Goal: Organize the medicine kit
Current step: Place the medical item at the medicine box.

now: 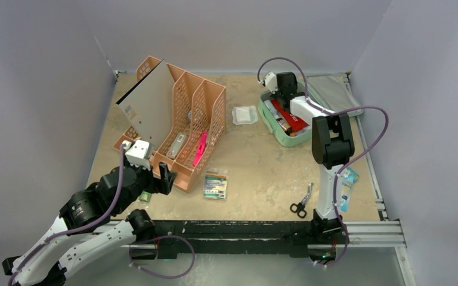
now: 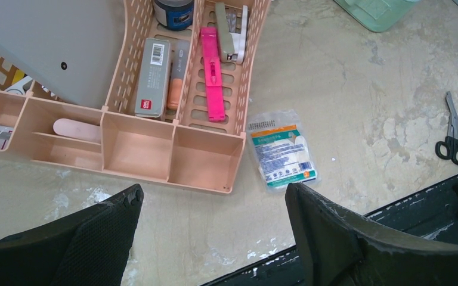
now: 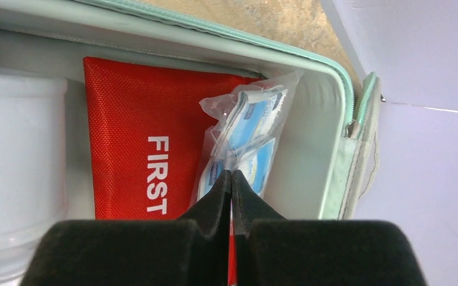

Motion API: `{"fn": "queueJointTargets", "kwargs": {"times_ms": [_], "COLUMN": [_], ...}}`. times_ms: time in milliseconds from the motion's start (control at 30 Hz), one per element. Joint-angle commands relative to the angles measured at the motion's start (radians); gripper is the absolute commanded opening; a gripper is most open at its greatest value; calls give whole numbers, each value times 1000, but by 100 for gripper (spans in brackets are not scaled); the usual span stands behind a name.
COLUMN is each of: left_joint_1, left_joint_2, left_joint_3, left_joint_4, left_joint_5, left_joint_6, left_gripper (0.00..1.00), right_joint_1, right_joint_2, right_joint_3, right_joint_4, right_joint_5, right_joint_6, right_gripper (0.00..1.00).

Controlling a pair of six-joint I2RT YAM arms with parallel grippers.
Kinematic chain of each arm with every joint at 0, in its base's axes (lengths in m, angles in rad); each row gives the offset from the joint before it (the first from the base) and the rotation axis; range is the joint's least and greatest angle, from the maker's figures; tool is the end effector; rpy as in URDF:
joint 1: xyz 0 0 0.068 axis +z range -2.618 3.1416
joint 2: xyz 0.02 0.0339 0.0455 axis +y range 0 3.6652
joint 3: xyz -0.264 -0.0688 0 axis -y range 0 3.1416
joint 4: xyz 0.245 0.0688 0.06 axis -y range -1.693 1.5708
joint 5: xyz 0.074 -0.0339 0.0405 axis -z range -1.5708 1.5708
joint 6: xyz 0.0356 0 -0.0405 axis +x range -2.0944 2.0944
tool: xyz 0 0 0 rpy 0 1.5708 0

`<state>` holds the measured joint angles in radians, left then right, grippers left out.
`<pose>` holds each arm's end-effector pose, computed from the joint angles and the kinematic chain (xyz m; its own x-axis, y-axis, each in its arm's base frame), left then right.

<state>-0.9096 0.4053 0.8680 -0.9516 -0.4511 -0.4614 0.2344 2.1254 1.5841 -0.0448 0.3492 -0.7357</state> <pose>0.0512 -0.0406 0.3308 -0.4693 -0.0494 -0.8817 0.2960 0.9319 -0.2097 0.4789 0.1018 0.2037 -0.4384 -0.7530 -0.4906 -0.3173 0.6404 -0.6994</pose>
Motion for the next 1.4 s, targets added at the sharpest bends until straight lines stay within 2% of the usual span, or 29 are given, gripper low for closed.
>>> {"fn": "queueJointTargets", "kwargs": {"times_ms": [0, 367, 500, 633, 800, 1067, 1233, 1367], "left_joint_1": [3, 3, 3, 3, 3, 3, 3, 3], "left_joint_2": [1, -12, -10, -2, -3, -24, -23, -28], "left_joint_3": [10, 10, 8, 8, 9, 3, 3, 3], "left_joint_4": [11, 10, 14, 16, 16, 22, 24, 23], "left_joint_5": [-18, -18, -16, -11, -4, -3, 3, 3], "left_joint_6": [-10, -13, -10, -6, -2, 1, 5, 4], "left_gripper": [88, 88, 88, 88, 88, 88, 88, 88], "right_joint_1": [2, -1, 0, -1, 0, 0, 5, 51], "right_joint_2": [-2, -10, -51, -100, -168, -299, -378, -392], "right_joint_3": [36, 19, 27, 58, 79, 42, -50, -93], "right_joint_4": [40, 42, 43, -25, -124, -202, -153, -121], "right_joint_5": [23, 97, 110, 87, -20, -247, -372, -358], "right_joint_6": [-45, -75, -4, 133, 329, 653, 828, 889], "right_gripper": [0, 0, 15, 22, 28, 32, 38, 41]}}
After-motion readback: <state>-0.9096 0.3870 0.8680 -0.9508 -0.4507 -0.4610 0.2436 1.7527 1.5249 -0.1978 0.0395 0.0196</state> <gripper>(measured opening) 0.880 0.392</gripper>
